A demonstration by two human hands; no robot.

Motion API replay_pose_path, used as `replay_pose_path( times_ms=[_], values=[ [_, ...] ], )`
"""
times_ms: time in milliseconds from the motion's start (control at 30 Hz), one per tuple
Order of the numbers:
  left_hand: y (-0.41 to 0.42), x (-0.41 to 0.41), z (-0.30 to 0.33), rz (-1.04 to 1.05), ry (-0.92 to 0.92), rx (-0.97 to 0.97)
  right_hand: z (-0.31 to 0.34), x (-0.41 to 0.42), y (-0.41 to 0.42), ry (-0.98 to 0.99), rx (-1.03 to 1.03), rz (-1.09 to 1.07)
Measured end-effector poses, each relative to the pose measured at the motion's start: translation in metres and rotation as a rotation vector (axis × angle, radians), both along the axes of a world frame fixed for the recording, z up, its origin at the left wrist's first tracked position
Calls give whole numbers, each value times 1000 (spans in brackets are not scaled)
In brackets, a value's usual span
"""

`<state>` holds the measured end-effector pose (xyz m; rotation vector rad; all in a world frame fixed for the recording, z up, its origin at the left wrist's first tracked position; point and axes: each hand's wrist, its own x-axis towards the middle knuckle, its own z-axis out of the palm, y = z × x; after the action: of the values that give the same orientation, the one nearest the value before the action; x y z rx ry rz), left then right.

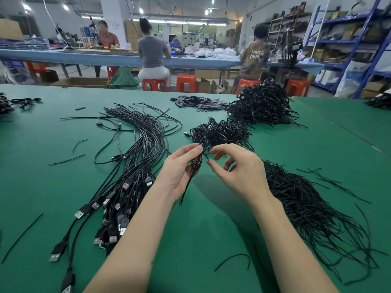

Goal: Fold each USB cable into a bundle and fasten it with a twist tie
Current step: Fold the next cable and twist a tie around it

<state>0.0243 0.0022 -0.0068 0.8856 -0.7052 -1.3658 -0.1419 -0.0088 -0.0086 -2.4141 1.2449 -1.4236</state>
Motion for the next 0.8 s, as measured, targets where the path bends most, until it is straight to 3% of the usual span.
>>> replay_pose_path(
  times_ms=[100, 167, 300, 467, 567, 633, 700, 800],
  values=[
    [0, 0, -1, 0, -15, -8, -1, 4, 2, -15, 1, -49],
    [-1, 0, -2, -3, -7, -14, -2, 10, 3, -100, 113, -63],
    [0, -1, -1, 7, 7, -43, 3, 21, 5, -564, 562, 71],
    [2, -1, -3, 12, -9, -66, 9, 28, 7, -788, 919, 133],
    [2, -6, -4, 14, 13, -108, 12, 28, 3, -1199, 1411, 343],
    [2, -10, -5, 45, 10, -132, 12, 27, 1, -1462, 1623, 489],
    [1, -11, -7, 99, -63, -135, 11, 28, 1, -1453, 1614, 483],
    [-1, -11, -11, 105, -203, -117, 5, 25, -2, -1134, 1334, 233]
  ],
)
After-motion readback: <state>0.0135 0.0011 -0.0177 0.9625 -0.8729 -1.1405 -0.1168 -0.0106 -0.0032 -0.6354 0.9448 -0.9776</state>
